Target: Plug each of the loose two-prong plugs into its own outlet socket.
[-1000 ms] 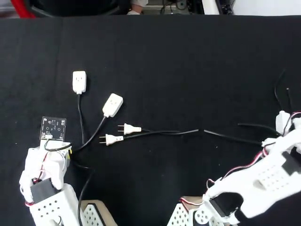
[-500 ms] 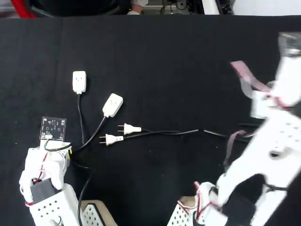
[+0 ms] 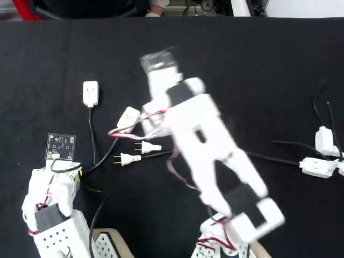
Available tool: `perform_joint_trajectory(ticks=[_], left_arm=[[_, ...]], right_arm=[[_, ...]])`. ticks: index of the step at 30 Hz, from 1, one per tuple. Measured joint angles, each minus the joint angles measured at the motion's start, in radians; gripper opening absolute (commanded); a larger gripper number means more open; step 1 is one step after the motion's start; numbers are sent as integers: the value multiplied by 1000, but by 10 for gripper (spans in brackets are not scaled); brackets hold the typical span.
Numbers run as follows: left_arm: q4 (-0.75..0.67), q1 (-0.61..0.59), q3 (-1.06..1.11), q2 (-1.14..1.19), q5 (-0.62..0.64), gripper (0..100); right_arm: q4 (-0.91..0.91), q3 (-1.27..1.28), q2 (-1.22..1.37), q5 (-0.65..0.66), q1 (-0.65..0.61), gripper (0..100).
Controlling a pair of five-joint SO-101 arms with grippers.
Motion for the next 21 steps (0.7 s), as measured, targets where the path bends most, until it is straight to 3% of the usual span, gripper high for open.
perform_joint_trajectory(ticks=[7, 11, 19, 21], left_arm=[[0, 0, 0, 0, 0, 245], [0, 0, 0, 0, 0, 245], [0, 0, 0, 0, 0, 245], [0, 0, 0, 0, 0, 245]], right_arm=[[-144, 14, 319, 222, -158, 350], [-213, 14, 417, 348, -166, 337], [-238, -2, 436, 509, -86, 33], [-244, -9, 436, 514, -54, 28]])
